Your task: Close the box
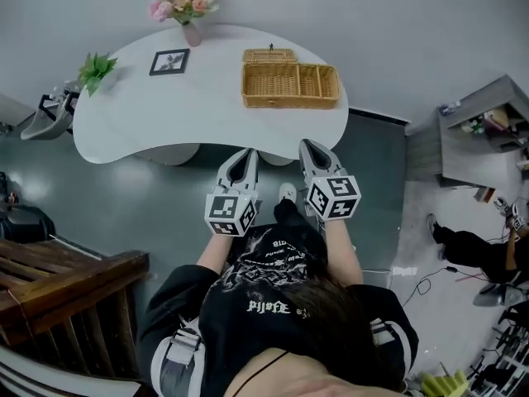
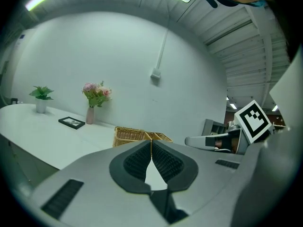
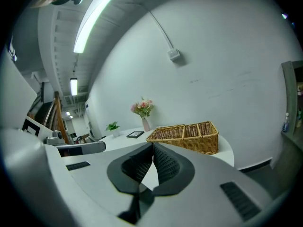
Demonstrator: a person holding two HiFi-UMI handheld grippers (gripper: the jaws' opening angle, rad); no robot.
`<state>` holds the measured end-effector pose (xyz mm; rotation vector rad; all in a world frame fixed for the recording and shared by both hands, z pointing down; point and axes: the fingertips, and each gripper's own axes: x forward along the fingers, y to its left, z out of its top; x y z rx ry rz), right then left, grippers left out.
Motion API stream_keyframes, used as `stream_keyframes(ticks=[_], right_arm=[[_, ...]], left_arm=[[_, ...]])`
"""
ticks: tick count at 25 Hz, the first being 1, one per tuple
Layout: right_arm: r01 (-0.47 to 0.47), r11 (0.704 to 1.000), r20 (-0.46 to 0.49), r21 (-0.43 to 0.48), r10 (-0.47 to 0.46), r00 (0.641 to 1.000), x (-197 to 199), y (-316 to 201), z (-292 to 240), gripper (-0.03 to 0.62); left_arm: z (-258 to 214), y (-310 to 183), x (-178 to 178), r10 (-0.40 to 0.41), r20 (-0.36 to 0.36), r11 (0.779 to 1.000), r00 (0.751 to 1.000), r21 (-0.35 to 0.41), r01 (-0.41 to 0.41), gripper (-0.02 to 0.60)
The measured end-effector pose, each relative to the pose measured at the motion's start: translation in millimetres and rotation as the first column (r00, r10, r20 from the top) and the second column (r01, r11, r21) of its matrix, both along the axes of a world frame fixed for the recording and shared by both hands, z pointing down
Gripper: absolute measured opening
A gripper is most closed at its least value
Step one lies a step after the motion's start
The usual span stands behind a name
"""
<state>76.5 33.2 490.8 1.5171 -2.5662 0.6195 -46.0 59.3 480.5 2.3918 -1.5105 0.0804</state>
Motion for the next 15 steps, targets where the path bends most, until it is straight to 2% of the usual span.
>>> stream_keyframes(ticks=[6,15], right_arm=[[0.013,1.0,0.028,0.003,-0.013,1.0,16,-59,-4,0.025],[0.115,0.993,0.0,0.028,-0.115,0.993,28,-138,-15,0.025]], left_arm=[[0,-57,11,-0.026,0.01,1.0,1.0,-0.011,0.026,0.025],[-1,-128,33,-0.088,0.009,0.996,0.996,-0.016,0.088,0.025]])
